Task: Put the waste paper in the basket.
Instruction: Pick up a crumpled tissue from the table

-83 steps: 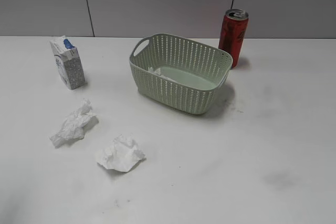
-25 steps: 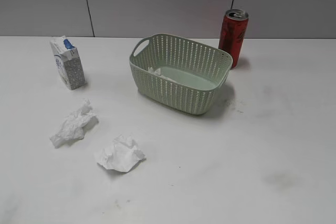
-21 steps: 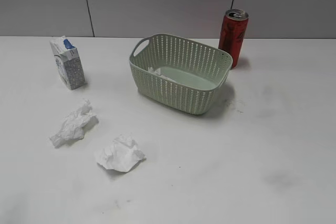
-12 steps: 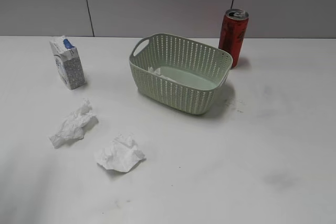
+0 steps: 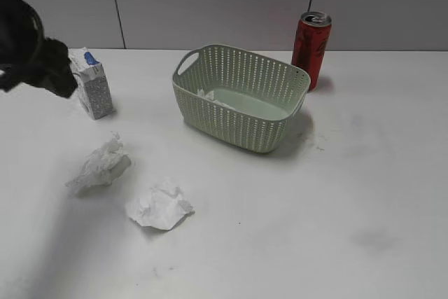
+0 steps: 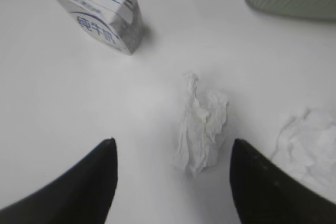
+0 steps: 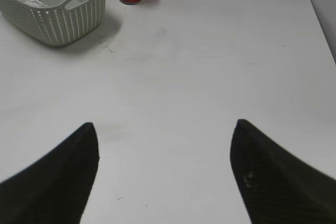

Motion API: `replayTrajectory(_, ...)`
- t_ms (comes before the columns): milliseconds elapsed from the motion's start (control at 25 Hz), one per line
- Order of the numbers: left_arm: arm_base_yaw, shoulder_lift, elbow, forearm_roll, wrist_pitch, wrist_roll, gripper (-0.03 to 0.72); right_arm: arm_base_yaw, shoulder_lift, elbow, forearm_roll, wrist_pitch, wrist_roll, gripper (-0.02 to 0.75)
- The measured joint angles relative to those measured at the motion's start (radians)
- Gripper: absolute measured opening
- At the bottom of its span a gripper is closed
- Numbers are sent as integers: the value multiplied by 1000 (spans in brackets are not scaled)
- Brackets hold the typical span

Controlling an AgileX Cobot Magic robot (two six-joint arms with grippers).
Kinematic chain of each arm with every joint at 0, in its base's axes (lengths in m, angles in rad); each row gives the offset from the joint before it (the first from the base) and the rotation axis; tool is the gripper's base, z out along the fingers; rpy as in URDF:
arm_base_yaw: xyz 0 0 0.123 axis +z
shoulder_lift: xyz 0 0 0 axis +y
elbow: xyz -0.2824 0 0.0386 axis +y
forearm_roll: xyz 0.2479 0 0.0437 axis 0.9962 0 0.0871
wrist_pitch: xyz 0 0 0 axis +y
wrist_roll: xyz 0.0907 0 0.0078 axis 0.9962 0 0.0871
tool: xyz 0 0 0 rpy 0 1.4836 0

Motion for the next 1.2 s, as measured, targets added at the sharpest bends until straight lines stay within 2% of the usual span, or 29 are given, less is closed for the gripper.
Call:
replayTrajectory(80,-32,81,-22,43,16,0,514,0,0,0,0,0,0,590)
replayTrajectory(240,-65,217,-43,60,7,0,514,0,0,0,0,0,0,590)
replayTrajectory(560,-69,402,-43,41,-56,-1,514,0,0,0,-1,0,0,589)
replayTrajectory(840,-69,503,-43,-31,-80,0,514,0,0,0,-1,0,0,589)
replayTrajectory(1120,-69,521,-55,-32,-74,0,512,0,0,0,-1,0,0,590)
replayTrajectory(1200,-69,521,-57,-30,-68,0,489,0,0,0,-2,0,0,590)
